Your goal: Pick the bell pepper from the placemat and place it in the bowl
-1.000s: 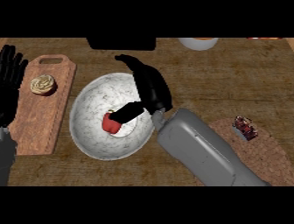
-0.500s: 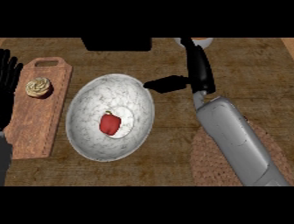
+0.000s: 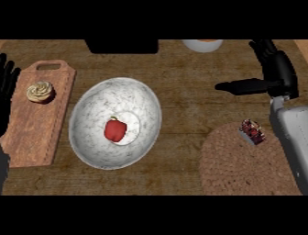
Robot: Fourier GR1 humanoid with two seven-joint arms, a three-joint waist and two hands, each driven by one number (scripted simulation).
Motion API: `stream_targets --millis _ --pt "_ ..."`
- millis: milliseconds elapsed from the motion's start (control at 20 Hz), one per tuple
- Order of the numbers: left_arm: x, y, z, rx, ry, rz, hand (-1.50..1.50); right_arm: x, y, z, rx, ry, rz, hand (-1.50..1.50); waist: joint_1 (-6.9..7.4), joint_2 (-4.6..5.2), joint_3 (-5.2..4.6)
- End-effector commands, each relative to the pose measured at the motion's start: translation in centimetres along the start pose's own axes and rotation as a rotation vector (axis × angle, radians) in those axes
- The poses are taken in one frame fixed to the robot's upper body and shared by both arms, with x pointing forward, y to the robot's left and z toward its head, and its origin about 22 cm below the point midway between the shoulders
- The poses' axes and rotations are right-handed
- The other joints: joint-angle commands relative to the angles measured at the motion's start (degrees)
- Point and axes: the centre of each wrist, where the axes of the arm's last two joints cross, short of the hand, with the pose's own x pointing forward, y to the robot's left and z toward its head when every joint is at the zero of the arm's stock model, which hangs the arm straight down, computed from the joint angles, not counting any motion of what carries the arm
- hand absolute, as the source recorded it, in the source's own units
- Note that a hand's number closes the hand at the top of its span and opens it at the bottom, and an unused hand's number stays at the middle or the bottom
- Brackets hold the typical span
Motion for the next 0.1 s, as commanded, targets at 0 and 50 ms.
stream_targets --millis 0,50 --pt "1.14 -0.78 0.59 -0.011 0.000 0.013 0.00 -1.70 -6.48 0.03 -0.018 -0.010 -0.053 -1.50 0.31 -0.01 0.02" --pt "1.25 -0.32 -0.35 -0.007 0.015 0.009 0.00 -2.57 -7.16 0.06 0.010 -0.026 -0.042 -1.50 0.25 0.07 0.01"
